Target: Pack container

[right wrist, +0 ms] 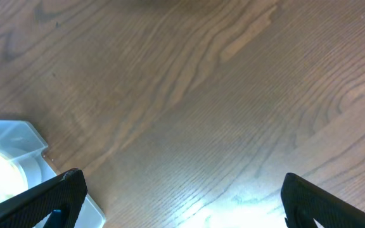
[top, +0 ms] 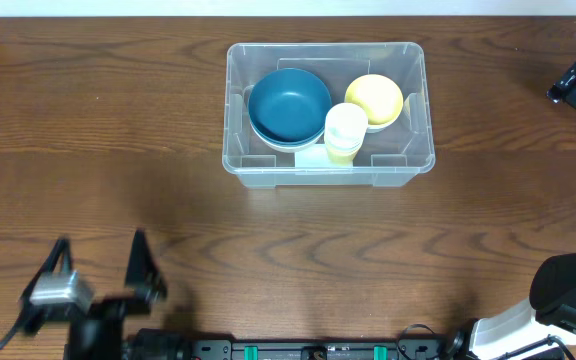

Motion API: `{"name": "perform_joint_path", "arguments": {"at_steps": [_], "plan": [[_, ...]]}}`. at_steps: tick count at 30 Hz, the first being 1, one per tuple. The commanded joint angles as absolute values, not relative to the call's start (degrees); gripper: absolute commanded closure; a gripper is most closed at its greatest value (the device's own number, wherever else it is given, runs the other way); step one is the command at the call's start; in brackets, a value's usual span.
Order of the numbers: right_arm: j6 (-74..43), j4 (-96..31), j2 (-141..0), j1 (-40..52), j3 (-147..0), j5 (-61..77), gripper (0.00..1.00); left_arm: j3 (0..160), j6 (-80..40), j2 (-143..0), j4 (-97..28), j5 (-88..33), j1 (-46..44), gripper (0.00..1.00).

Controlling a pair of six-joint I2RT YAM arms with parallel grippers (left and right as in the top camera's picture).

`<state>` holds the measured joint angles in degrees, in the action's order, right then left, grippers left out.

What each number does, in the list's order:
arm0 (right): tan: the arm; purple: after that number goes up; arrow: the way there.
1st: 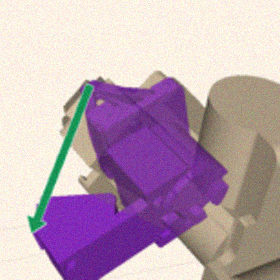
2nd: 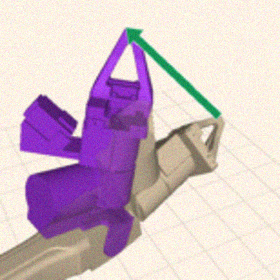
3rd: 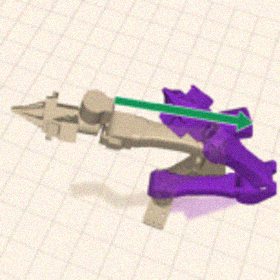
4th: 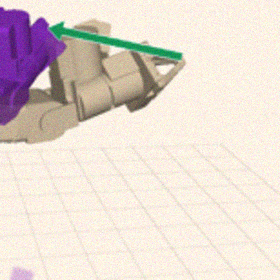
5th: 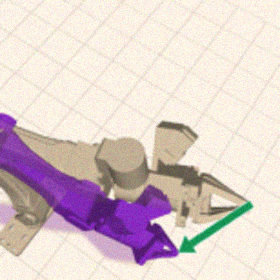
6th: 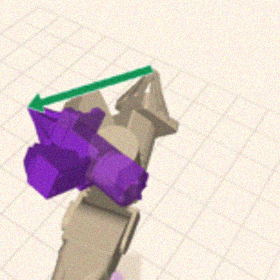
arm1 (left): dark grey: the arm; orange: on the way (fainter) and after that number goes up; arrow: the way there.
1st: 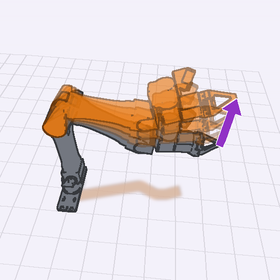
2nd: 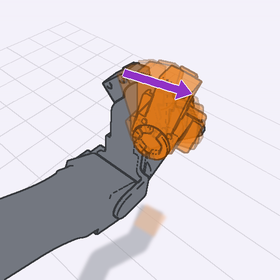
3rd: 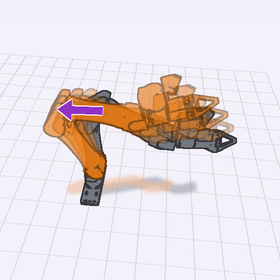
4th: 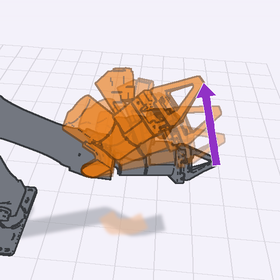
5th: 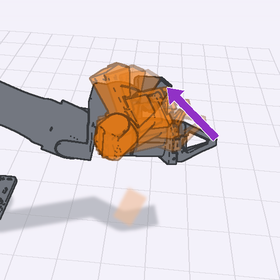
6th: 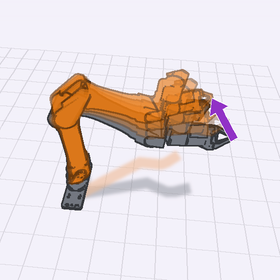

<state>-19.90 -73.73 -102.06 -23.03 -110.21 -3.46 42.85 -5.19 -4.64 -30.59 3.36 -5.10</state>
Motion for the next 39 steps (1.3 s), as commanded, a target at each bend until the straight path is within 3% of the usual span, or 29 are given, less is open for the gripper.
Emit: {"name": "perform_joint_path", "arguments": {"at_steps": [1, 7, 12, 20, 27, 39], "plan": [[-19.66, -73.73, -102.00, -23.31, -110.93, -3.86, 0.01, 32.49, -5.93, -3.90, -20.91, -1.17, -4.40, 0.02], [-19.66, -73.73, -102.02, -23.31, -110.93, -3.86, 0.01, 15.68, -5.91, -3.88, 3.20, -2.00, -4.40, 0.02], [-19.66, -73.73, -102.02, -23.31, -110.93, -3.86, 0.01, 7.11, -5.91, -2.96, 10.52, -2.00, -4.40, 0.02], [-19.66, -73.73, -102.02, -23.31, -110.93, -3.86, 0.01, 0.40, -4.95, -0.05, 10.22, -1.96, -4.40, 0.02], [-19.66, -73.73, -102.02, -23.31, -110.93, -3.86, 0.01, 0.23, -4.14, -0.10, -3.84, -1.93, -4.40, 0.02], [-19.68, -73.73, -102.00, -23.31, -110.93, -3.86, 0.01, 0.23, -4.16, -0.30, -4.05, -1.52, -4.40, 0.02]]}}
